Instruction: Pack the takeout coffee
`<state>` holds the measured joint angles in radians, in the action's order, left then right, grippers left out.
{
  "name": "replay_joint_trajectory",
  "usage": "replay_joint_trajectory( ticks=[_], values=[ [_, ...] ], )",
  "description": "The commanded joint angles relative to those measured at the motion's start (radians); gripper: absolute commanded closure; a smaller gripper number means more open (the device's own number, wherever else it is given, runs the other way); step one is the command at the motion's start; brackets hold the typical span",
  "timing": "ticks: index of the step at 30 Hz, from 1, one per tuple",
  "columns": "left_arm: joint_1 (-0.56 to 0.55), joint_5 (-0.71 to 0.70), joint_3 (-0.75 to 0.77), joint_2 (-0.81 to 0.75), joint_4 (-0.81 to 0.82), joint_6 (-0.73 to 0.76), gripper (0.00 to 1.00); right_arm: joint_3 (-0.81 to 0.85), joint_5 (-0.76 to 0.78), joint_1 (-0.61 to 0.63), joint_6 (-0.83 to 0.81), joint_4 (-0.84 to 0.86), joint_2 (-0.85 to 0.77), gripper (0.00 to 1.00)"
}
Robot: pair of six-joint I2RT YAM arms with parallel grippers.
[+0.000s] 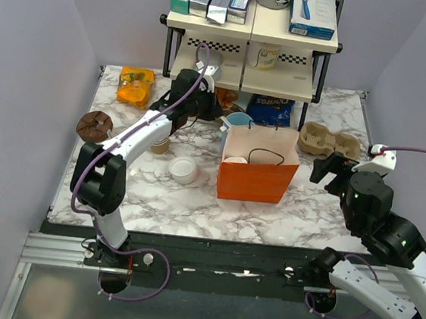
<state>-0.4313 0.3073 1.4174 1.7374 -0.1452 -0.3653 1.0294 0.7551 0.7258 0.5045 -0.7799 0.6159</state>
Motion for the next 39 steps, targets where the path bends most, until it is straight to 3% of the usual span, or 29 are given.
replay_joint_trajectory(
  ticks=[1, 10, 17, 31, 35, 39],
  values=[
    [0.005, 0.003, -0.006, -0.104, 0.016, 0.014, 1.00, 0.032, 0.023, 0.006, 0.011, -0.012, -0.008, 0.01],
    [0.005, -0.117, 0.021, -0.240, -0.131, 0.045, 1.00, 0.020, 0.021, 0.006, 0.002, -0.009, -0.034, 0.01],
    [0.005, -0.135, 0.066, -0.366, -0.269, 0.083, 1.00, 0.021, 0.003, 0.006, -0.012, -0.007, -0.064, 0.01],
    [0.005, -0.123, 0.095, -0.745, -0.367, 0.098, 1.00, 0.006, -0.057, 0.006, -0.061, 0.005, -0.128, 0.01],
    [0.005, -0.084, 0.172, -0.770, -0.389, 0.091, 1.00, -0.003, -0.057, 0.006, -0.058, 0.007, -0.156, 0.01],
    [0.005, 0.091, 0.285, -0.702, -0.419, 0.085, 1.00, -0.011, -0.062, 0.006, -0.057, 0.011, -0.171, 0.01]
  ],
)
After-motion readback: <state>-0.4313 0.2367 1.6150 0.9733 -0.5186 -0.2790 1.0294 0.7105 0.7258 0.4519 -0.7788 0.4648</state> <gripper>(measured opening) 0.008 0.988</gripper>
